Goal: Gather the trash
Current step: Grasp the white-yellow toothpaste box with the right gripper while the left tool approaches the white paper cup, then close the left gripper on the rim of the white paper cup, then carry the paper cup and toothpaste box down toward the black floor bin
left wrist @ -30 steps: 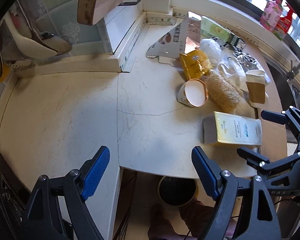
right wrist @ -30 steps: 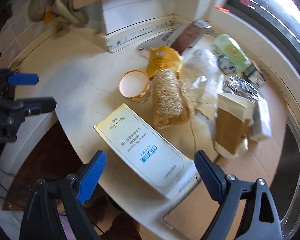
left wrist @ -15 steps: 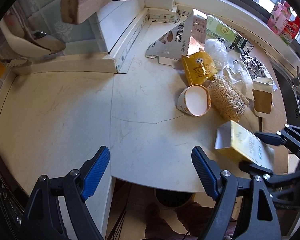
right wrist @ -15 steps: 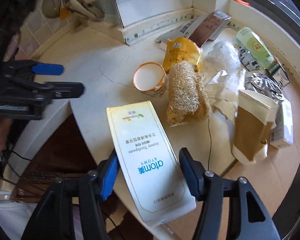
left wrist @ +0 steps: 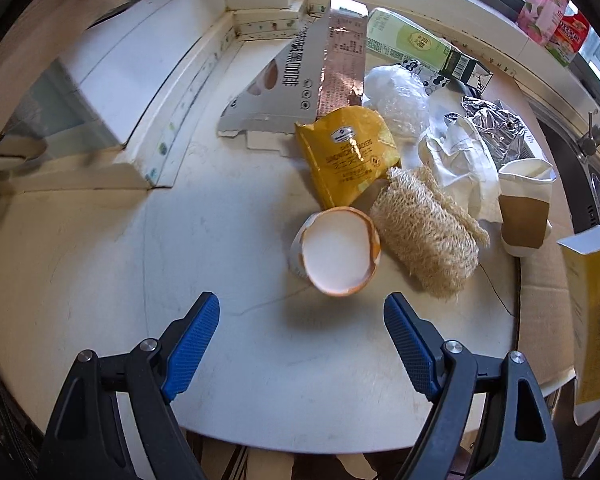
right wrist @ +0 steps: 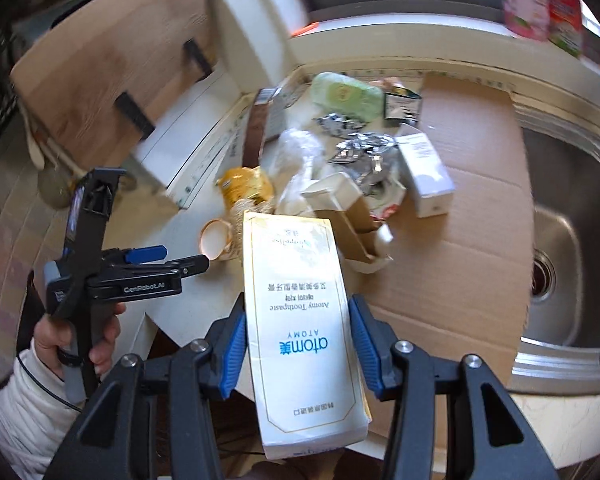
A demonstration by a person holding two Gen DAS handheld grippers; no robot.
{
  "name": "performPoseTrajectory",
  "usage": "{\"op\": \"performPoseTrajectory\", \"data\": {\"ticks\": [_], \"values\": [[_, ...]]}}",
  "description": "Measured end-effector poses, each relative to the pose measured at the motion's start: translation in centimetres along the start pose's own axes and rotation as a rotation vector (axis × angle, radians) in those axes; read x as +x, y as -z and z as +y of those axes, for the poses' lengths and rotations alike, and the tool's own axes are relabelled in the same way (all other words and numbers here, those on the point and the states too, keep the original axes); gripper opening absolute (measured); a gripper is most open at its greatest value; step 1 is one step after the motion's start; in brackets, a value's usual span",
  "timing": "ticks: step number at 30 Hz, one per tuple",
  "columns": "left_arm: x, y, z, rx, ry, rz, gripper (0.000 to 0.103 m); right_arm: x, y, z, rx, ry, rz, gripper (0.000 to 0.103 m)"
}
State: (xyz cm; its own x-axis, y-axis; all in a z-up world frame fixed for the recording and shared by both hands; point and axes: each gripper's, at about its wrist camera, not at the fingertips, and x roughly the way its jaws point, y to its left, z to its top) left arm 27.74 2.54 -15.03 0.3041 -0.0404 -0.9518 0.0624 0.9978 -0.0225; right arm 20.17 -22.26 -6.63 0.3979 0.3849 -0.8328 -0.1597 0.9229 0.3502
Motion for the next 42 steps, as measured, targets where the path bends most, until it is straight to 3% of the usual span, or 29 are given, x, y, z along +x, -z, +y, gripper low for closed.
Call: {"op": "performPoseTrajectory", "data": {"ticks": [11, 12, 14, 19, 29, 42], "values": [[3.0, -2.9, -3.0, 0.079, -0.070, 0.028, 0.083, -2.0, 2.1, -1.9, 0.091, 0.016, -0.026, 0.048], [3.2, -3.0, -3.1, 0.079, -0.078, 0.030, 0.077, -2.1, 2.3, -2.0, 0.092, 0.020, -0.027, 0.048], [3.5, -3.2, -3.3, 0.076, -0.074, 0.036, 0.055, -2.1, 2.6, -2.1, 0.090, 0.027, -0.028, 0.048], [3.2, -2.8, -3.5, 0.075, -0.096, 0.026, 0.055, -2.3, 3.2, -2.2, 0.093, 0.036, -0.037, 0.048], [-0.4, 0.1, -4.4, 0.083, -0.108, -0.003, 0.054, -2.5, 4.4, -1.1, 0.087, 0.054, -0.053, 0.048], [-10.7, 5.9, -5.9, 0.222, -0.029, -0.131, 0.054, -5.9, 8.0, 2.9, 0.103, 0.070, -0.123, 0.048]]}}
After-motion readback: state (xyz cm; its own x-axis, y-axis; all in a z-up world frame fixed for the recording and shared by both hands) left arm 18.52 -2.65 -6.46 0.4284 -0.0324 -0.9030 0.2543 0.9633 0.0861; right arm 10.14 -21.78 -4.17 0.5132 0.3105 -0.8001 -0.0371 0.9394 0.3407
